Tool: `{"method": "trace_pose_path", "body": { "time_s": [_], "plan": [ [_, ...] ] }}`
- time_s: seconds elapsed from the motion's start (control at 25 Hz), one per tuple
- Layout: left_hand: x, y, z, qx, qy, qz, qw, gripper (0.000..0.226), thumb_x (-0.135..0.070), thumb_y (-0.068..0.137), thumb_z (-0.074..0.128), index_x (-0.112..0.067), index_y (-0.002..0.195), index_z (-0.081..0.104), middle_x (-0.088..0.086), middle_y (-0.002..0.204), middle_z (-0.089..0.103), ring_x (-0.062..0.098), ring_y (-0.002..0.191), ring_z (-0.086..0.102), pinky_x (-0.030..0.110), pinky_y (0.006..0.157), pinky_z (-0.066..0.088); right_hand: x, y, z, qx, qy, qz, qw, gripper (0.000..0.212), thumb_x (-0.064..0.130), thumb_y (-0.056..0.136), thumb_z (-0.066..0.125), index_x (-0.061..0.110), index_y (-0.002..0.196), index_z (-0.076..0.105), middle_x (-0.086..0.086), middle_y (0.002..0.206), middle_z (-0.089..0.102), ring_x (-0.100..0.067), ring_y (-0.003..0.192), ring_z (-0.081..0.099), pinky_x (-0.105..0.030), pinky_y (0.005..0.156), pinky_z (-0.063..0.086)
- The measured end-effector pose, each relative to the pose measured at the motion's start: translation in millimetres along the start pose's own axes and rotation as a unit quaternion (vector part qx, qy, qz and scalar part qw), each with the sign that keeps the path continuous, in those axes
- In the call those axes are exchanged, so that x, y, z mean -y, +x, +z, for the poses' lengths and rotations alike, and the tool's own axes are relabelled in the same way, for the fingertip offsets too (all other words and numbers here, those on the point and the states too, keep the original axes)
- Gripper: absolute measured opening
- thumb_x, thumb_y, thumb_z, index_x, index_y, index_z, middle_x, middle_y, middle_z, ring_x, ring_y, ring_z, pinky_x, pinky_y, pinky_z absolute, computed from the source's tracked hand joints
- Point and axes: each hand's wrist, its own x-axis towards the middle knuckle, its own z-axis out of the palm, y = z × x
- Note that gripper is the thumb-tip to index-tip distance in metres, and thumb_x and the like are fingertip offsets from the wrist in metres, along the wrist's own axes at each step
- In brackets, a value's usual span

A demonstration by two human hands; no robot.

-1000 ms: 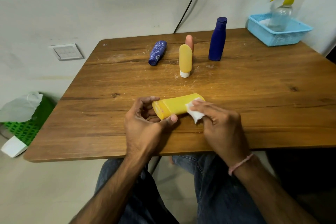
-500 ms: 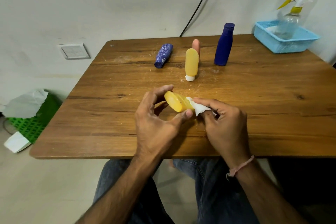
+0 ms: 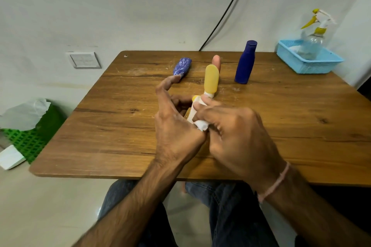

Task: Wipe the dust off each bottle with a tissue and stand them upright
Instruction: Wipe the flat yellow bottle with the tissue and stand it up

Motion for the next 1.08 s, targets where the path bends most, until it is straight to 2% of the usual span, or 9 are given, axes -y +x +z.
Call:
{"method": "trace_pose_path", "body": {
  "time_s": [0.08,0.2,0.28,0.4,0.48,0.6,0.8,0.96,1.08],
  "plan": [
    [1.9,-2.6,-2.4,0.000,-0.022,-0.010,1.000,0.091,-0.030,0.063,0.084,-0.015,0.140,0.038,0.001,0.093,0.070,0.015,0.091,0.071,0.032,0.082,0.058,-3.1,-12.4,-8.4,-0.015,0.015,-0.009,1.000,0.041,-0.012,0.075,0.061,0.006,0.109,0.074,-0.009,0.118,0.071,-0.016,0.118,0.064,-0.034,0.095,0.055],
    [5.5,-3.1,-4.5,0.007,-0.009,-0.014,1.000,0.094,-0.019,0.061,0.093,-0.013,0.139,0.041,-0.001,0.100,0.069,0.010,0.099,0.069,0.033,0.091,0.059,-11.1,-15.1,-21.3,-0.084,0.048,0.019,0.995,0.030,-0.007,0.081,0.064,0.011,0.101,0.076,-0.001,0.103,0.076,-0.005,0.097,0.070,-0.018,0.085,0.056],
    [6.1,-3.2,-5.0,0.023,0.000,-0.022,0.999,0.094,-0.010,0.059,0.096,-0.013,0.138,0.046,-0.005,0.106,0.067,0.004,0.104,0.067,0.028,0.093,0.057,-17.3,-3.4,-19.7,-0.125,0.088,0.097,0.984,0.024,0.004,0.085,0.066,0.017,0.103,0.075,0.006,0.104,0.074,0.003,0.094,0.067,-0.012,0.083,0.054],
    [4.1,-1.4,-4.5,0.032,0.006,-0.003,0.999,0.082,-0.020,0.061,0.091,-0.012,0.134,0.053,-0.010,0.115,0.066,0.003,0.110,0.065,0.025,0.094,0.056,-13.3,9.7,0.1,-0.128,0.199,0.179,0.955,0.027,0.008,0.088,0.065,0.023,0.110,0.072,0.012,0.112,0.070,0.011,0.099,0.062,-0.010,0.076,0.054],
    [4.4,2.4,-4.7,0.015,0.017,0.017,1.000,0.072,-0.027,0.064,0.083,-0.011,0.130,0.057,-0.008,0.114,0.068,0.007,0.107,0.067,0.028,0.090,0.058,-2.6,3.3,14.6,-0.129,0.185,0.131,0.965,0.032,-0.003,0.088,0.064,0.016,0.113,0.072,0.004,0.119,0.071,0.005,0.111,0.061,-0.011,0.087,0.052],
    [8.2,4.4,-3.8,-0.004,0.022,0.011,1.000,0.065,-0.016,0.065,0.082,-0.008,0.126,0.061,-0.003,0.108,0.071,0.007,0.102,0.069,0.029,0.087,0.060,-6.2,-16.1,19.4,-0.169,0.090,0.021,0.981,0.038,-0.016,0.080,0.061,0.004,0.109,0.073,-0.007,0.118,0.071,-0.009,0.116,0.064,-0.019,0.096,0.052],
    [9.9,0.3,1.4,0.013,0.055,0.020,0.998,0.063,-0.016,0.066,0.090,-0.008,0.123,0.065,-0.002,0.113,0.071,0.006,0.105,0.068,0.027,0.092,0.058,-21.7,-12.3,9.8,-0.202,0.025,0.009,0.979,0.032,-0.012,0.084,0.058,0.002,0.109,0.072,-0.010,0.111,0.073,-0.015,0.105,0.069,-0.022,0.091,0.055],
    [-2.3,0.9,4.7,0.008,0.064,0.056,0.996,0.051,-0.028,0.070,0.073,-0.010,0.118,0.070,-0.004,0.107,0.074,0.006,0.098,0.070,0.027,0.086,0.058,-16.6,4.4,10.8,-0.140,0.029,-0.007,0.990,0.033,-0.006,0.084,0.060,0.007,0.112,0.072,-0.008,0.118,0.071,-0.016,0.118,0.064,-0.034,0.100,0.052],
    [-1.1,4.3,0.9,-0.009,0.059,0.039,0.997,0.056,-0.033,0.066,0.071,-0.011,0.118,0.072,-0.004,0.107,0.075,0.004,0.099,0.071,0.025,0.087,0.058,-17.6,-6.0,11.7,-0.109,0.002,-0.030,0.994,0.036,-0.006,0.085,0.058,0.006,0.116,0.070,-0.011,0.122,0.069,-0.019,0.123,0.060,-0.038,0.105,0.049]
  ]
}}
